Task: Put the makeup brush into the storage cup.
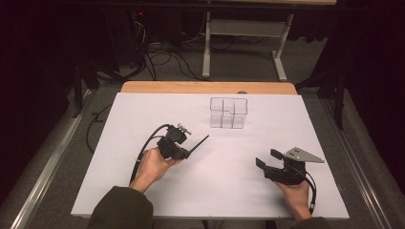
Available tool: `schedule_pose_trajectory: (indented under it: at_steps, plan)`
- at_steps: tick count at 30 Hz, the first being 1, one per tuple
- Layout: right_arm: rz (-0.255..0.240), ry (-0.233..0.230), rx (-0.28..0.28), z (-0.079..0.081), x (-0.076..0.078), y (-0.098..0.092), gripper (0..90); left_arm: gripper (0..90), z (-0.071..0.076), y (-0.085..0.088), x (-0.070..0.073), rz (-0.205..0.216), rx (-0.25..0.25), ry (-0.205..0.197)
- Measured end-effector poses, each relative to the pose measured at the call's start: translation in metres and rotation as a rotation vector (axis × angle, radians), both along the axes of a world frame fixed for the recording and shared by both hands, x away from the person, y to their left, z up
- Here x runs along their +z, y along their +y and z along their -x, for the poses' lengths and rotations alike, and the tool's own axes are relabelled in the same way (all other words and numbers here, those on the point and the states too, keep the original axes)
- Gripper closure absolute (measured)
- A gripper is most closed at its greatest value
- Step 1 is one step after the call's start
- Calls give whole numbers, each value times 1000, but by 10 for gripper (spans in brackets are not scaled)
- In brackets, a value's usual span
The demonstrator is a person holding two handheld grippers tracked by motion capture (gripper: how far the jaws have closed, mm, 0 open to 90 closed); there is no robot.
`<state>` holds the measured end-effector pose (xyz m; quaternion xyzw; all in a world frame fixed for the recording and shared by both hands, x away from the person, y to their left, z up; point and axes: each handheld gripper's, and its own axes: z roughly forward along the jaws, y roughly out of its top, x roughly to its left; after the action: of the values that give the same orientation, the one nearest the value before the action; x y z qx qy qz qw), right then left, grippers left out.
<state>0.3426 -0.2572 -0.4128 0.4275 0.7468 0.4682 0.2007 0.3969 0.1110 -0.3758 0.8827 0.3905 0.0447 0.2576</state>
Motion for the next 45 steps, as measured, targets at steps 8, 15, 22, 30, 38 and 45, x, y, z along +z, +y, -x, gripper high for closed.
schedule_pose_trajectory:
  at_steps: [8, 15, 22, 30, 38, 45]
  plan:
    - [10, -6, 10, 0, 1, 0, 289, 833, 8, -4, 4, 16, -48, -7]
    - [34, -15, 32, 2, 4, 3, 294, 833, 18, -10, 6, 39, -94, -14]
    - [49, -21, 45, 2, 4, 5, 300, 833, 24, -10, 7, 62, -118, -14]
    - [85, -44, 72, 5, 5, 10, 295, 833, 31, -14, 5, 85, -149, -14]
    - [94, -49, 103, 6, 7, 17, 295, 834, 36, -17, 3, 107, -168, -25]
    - [113, -71, 143, 8, 10, 25, 303, 834, 39, -20, 3, 118, -187, -25]
